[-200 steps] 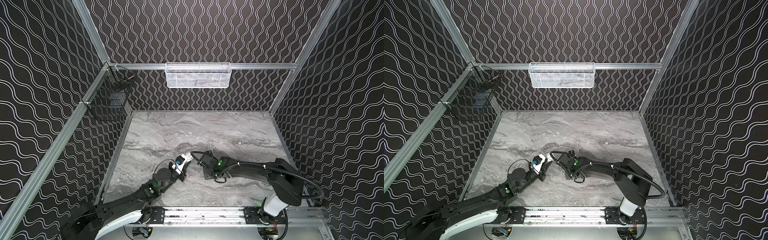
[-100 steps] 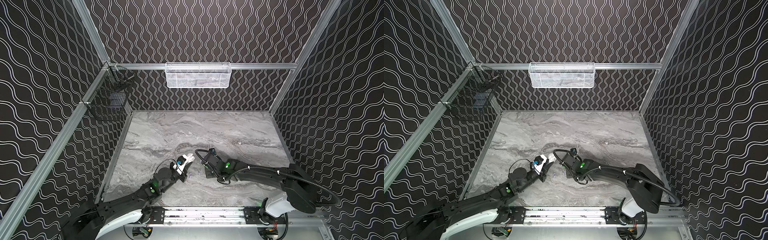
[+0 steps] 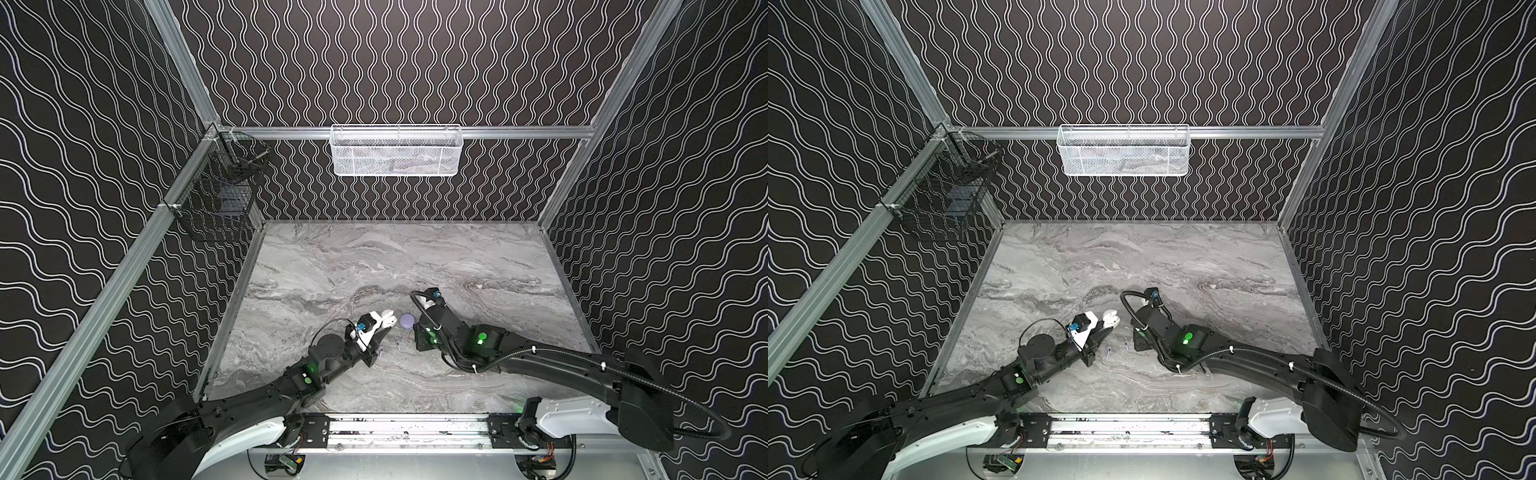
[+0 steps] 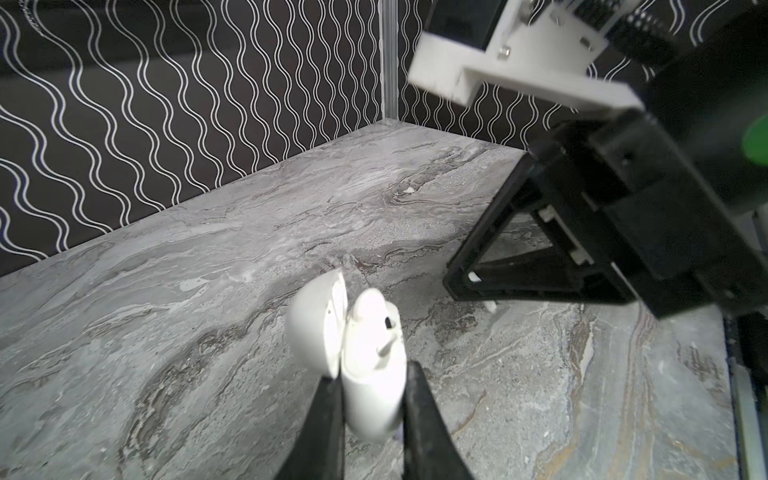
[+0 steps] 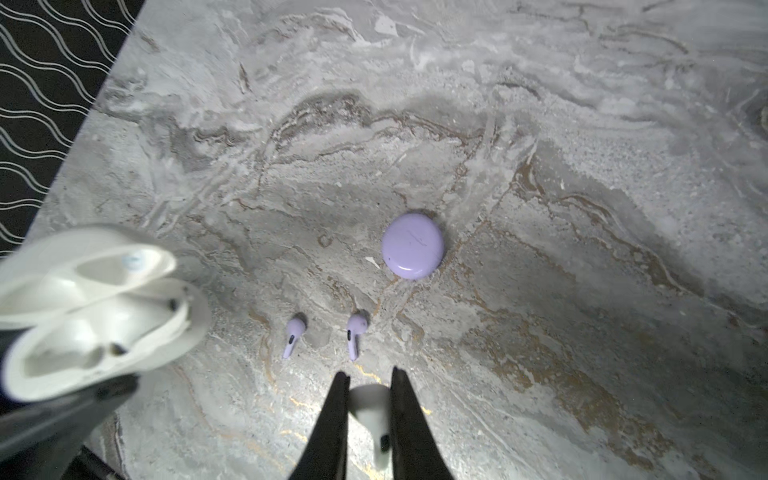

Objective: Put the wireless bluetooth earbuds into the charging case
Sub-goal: 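Lift the white earbud with the right gripper toward the open case, then bring the earbud over the case held by the left gripper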

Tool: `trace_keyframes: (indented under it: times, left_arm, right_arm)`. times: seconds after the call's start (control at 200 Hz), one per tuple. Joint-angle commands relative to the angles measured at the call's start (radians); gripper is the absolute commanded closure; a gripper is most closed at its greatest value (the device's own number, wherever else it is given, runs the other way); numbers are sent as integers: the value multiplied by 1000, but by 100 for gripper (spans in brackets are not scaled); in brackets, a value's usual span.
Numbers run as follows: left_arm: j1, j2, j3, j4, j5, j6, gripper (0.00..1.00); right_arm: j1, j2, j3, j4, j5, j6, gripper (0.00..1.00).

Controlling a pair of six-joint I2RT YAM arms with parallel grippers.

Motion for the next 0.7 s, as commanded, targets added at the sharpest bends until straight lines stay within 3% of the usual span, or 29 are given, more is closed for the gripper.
trace_keyframes:
  times: [0.0, 0.696]
  left_arm:
    - [0, 9, 6, 68, 50, -2, 100]
    - [0, 48, 12, 109, 124, -12, 100]
  right_arm:
    - [4, -48, -22, 105, 15, -34, 94]
    - [47, -169, -56, 268, 36, -129, 94]
